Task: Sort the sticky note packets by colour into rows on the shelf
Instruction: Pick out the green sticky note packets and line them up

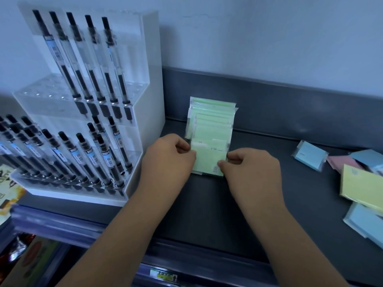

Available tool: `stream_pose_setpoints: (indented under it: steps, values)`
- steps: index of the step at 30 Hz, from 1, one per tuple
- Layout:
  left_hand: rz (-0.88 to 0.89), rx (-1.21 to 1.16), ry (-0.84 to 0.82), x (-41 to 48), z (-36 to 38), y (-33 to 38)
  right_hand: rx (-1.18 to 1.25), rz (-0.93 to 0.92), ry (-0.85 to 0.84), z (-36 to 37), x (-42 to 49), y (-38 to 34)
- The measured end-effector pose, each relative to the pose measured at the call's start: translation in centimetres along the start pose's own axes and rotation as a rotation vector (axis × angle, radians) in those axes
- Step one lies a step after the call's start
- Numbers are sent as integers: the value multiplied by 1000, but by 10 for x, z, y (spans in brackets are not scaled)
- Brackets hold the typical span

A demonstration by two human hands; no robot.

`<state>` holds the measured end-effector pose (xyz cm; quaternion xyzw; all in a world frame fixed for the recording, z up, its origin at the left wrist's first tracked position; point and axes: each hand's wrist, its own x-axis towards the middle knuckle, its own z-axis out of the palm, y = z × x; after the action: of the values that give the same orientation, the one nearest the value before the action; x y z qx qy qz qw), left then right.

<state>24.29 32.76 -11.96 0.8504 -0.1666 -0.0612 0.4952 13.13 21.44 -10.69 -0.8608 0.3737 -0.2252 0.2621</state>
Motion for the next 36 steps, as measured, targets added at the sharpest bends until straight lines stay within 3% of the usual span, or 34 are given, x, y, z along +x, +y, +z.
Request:
stream_pose_setpoints:
  steps: [14, 36]
  values:
    - [-1, -97, -43, 5, 2, 0, 78, 47, 17, -4, -1, -2]
    - [33, 5, -41, -11, -8, 6, 94, 67, 11, -12, -2, -2]
